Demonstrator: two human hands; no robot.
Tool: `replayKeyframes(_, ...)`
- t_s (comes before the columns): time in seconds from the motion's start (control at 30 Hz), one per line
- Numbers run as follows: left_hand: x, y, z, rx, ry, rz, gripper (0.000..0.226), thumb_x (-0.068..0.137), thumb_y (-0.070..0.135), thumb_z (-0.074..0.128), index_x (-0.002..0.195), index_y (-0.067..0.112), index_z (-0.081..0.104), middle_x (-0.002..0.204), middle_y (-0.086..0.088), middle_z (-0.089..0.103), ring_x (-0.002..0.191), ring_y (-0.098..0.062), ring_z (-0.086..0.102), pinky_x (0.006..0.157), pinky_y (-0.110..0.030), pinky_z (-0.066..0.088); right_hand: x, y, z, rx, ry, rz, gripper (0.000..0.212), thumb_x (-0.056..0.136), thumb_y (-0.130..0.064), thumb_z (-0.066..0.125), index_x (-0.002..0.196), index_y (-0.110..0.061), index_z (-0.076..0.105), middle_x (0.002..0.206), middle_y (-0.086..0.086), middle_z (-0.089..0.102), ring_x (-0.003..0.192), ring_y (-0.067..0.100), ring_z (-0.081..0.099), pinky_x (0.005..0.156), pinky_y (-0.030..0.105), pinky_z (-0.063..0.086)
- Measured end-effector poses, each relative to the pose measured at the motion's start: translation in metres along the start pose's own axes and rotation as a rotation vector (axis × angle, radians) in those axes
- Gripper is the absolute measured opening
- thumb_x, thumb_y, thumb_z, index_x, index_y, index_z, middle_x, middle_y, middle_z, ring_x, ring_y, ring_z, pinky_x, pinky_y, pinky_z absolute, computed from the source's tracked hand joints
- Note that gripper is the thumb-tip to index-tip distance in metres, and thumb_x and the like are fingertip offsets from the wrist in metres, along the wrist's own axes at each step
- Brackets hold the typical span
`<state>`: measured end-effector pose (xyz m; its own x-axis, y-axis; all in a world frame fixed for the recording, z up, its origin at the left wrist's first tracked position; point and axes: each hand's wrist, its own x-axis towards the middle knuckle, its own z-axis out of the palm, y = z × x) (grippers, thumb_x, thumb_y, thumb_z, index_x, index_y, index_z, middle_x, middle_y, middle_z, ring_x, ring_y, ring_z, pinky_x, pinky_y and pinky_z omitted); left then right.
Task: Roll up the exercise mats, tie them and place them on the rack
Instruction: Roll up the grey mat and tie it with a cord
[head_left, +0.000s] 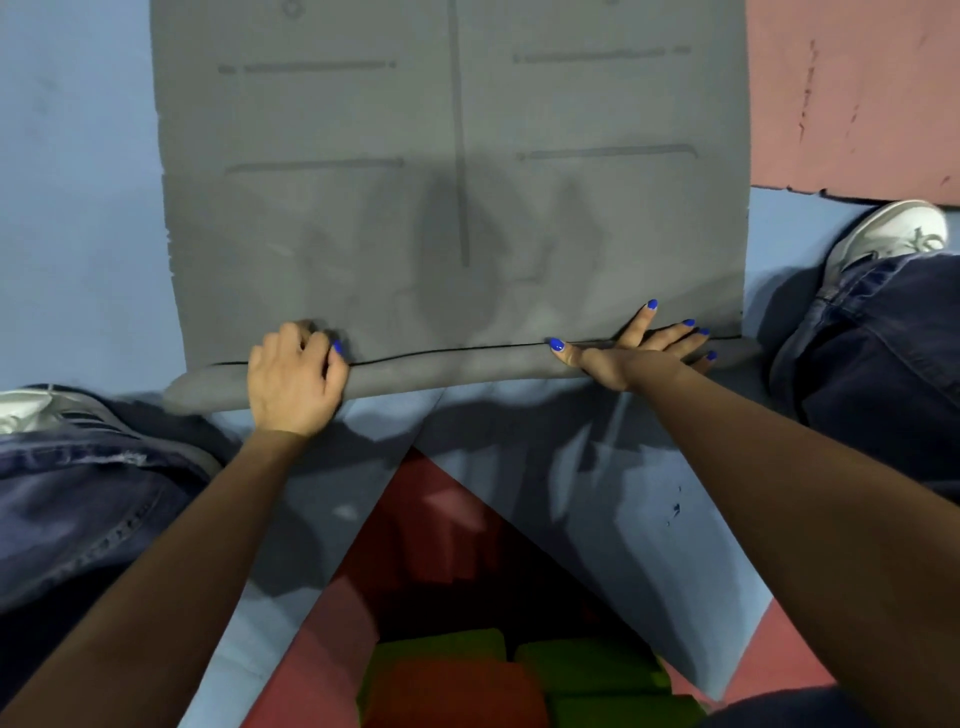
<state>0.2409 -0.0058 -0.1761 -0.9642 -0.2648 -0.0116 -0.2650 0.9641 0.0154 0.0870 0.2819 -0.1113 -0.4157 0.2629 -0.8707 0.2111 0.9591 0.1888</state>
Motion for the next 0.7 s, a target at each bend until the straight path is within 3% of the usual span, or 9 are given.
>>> replayKeyframes(0.13,-0.017,-0.021,0.005,0.121,0.037,0.037,0.027,0.091,0.022,0.039,0.077,0.002,0.051,0.077,-0.021,0.051,0.064,-0.034,0.045,0.061,-0.042,0.026,-0.002,0.001,0.000,0.010,-0.003,-0.010,0.131,0.061,-0.094,0.036,0.146,-0.017,-0.027,0.148,0.030,-0.030,0.136,0.043,-0.031,0.110,0.061,-0.015)
replayKeyframes(0.3,-0.020,-0.009,-0.008,-0.028,-0.103,-0.192,0.039,0.088,0.024,0.038,0.071,-0.003,0.060,0.063,-0.027,0.058,0.058,-0.040,0.056,0.053,-0.039,0.042,-0.005,-0.001,0.000,0.012,-0.004,-0.013,0.132,0.061,-0.094,0.037,0.148,-0.014,-0.023,0.147,0.032,-0.028,0.136,0.045,-0.030,0.108,0.062,-0.016)
replayKeyframes(0.4,-0.005,-0.007,-0.015,-0.136,-0.170,-0.316,0.054,0.085,0.037,0.027,0.073,-0.003,0.062,0.073,-0.032,0.061,0.069,-0.047,0.060,0.060,-0.042,0.042,-0.004,-0.001,-0.002,0.014,0.005,-0.013,0.131,0.062,-0.093,0.037,0.148,-0.014,-0.022,0.148,0.031,-0.028,0.136,0.045,-0.030,0.108,0.062,-0.016)
replayKeyframes(0.6,0.001,-0.021,0.000,-0.044,-0.090,-0.167,0.033,0.083,0.029,0.040,0.075,0.000,0.053,0.073,-0.024,0.055,0.072,-0.039,0.051,0.065,-0.044,0.029,0.000,-0.002,0.001,-0.007,0.003,0.006,0.130,0.061,-0.094,0.035,0.147,-0.016,-0.024,0.149,0.030,-0.028,0.137,0.043,-0.030,0.110,0.061,-0.015)
replayKeyframes(0.7,0.013,-0.027,-0.001,-0.071,-0.040,-0.062,0.030,0.086,0.026,0.040,0.075,0.004,0.058,0.069,-0.020,0.058,0.067,-0.038,0.056,0.055,-0.041,0.039,-0.001,-0.003,0.000,0.005,0.007,0.010,0.132,0.060,-0.095,0.035,0.148,-0.015,-0.022,0.149,0.030,-0.026,0.137,0.044,-0.028,0.109,0.061,-0.015)
